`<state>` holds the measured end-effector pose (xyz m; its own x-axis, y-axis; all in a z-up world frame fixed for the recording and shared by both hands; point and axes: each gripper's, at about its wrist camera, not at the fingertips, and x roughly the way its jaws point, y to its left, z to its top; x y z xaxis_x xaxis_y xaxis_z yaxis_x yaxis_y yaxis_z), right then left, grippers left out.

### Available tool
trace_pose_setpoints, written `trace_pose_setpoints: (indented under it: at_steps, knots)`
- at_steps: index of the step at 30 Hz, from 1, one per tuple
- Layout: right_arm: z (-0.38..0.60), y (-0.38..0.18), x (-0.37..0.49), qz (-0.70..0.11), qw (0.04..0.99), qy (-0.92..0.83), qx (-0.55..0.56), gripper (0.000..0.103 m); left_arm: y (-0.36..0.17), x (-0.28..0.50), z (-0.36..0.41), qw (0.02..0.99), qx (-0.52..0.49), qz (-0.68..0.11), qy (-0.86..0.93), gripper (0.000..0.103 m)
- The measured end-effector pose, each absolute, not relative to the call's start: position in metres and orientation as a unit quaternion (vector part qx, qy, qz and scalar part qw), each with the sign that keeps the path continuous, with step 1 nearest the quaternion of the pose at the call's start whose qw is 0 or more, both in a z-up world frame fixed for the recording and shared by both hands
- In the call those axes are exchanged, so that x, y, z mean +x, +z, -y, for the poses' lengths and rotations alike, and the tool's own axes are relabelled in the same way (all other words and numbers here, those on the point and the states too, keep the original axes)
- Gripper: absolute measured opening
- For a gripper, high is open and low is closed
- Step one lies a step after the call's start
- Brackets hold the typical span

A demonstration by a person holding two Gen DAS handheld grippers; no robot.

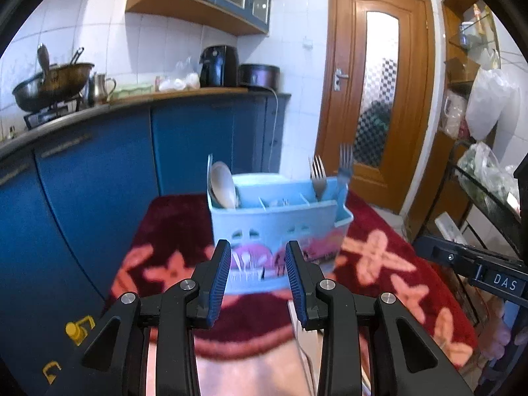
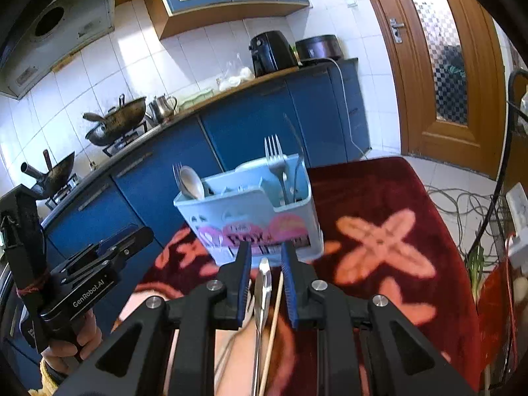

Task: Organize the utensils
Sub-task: 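Move both tools back down toward the remaining utensils on the blanket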

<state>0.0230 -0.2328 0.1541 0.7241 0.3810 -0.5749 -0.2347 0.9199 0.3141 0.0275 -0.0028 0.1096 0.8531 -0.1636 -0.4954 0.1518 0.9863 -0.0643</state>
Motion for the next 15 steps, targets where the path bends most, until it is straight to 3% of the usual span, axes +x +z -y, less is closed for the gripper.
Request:
trace_pose_setpoints:
  at_steps: [15]
  knots:
    - [0.238, 0.106, 0.006, -0.391, 0.899, 0.159, 0.116, 0.022, 0.06, 0.02, 0.015, 0.936, -0.021, -0.342, -0.084, 0.035]
